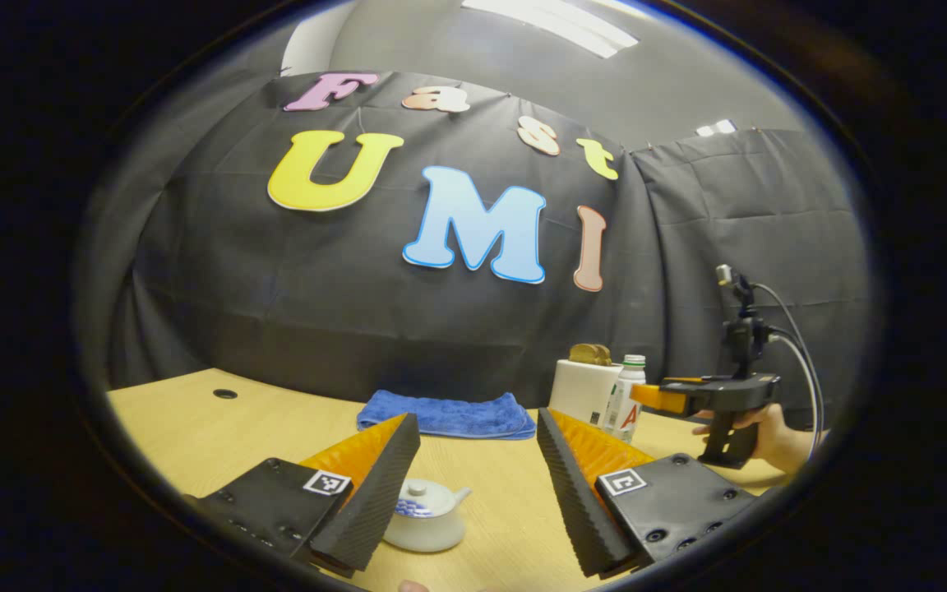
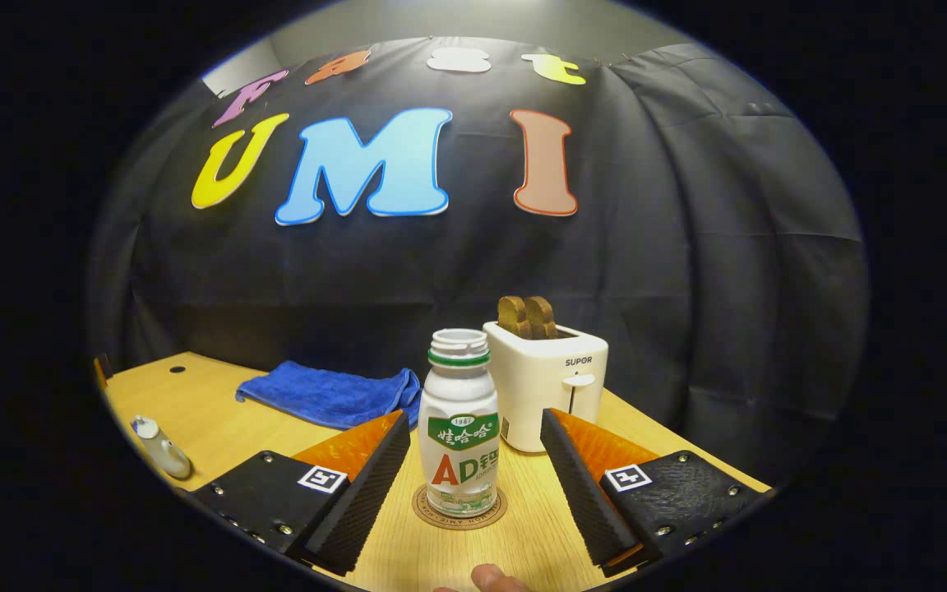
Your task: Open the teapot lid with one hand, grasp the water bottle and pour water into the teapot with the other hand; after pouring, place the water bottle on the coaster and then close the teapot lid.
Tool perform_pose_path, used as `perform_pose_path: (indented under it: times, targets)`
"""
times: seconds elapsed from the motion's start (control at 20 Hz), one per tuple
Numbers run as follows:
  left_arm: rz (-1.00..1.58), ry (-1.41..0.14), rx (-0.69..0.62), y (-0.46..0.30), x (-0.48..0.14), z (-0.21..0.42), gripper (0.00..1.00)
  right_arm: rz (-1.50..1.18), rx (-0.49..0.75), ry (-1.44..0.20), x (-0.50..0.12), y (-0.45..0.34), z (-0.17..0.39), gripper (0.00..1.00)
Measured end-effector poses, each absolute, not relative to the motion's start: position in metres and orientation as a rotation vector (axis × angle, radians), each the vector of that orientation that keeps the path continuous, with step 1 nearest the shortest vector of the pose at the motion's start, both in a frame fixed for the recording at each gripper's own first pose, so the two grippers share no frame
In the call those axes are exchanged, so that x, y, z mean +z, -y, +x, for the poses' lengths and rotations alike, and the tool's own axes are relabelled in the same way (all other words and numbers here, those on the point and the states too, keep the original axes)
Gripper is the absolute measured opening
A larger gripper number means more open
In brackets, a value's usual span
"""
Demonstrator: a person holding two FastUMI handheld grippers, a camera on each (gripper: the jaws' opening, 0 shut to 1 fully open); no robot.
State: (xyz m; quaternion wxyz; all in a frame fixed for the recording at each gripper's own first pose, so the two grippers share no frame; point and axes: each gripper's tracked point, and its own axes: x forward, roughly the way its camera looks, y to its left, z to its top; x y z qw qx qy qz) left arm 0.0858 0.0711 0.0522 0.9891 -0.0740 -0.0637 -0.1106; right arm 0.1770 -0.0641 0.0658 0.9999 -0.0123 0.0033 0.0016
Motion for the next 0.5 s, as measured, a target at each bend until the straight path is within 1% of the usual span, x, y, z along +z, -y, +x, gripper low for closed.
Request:
perform_pose_path:
  times: [0.1,0.2,0.25,0.3,0.4,0.5]
  targets:
    - [-0.123,0.114,-0.248,-0.057,0.046,0.083,0.97,0.023,0.007,0.008,0.073,0.065,0.146,0.98]
    - [-0.122,0.065,-0.251,-0.043,0.034,0.076,0.97,0.065,0.032,-0.011,0.064,0.054,0.112,0.98]
    - [-0.106,0.044,-0.22,-0.041,0.028,0.071,0.97,0.068,0.038,-0.021,0.056,0.049,0.095,0.98]
    - [-0.078,0.028,-0.166,-0.046,0.022,0.065,0.99,0.058,0.036,-0.029,0.045,0.046,0.08,0.98]
    - [-0.015,0.031,-0.077,-0.05,0.017,0.05,1.0,0.049,0.035,-0.041,0.028,0.036,0.055,0.98]
    - [0.017,0.039,-0.033,-0.04,0.015,0.032,0.98,0.048,0.065,-0.065,0.008,0.016,0.033,0.98]
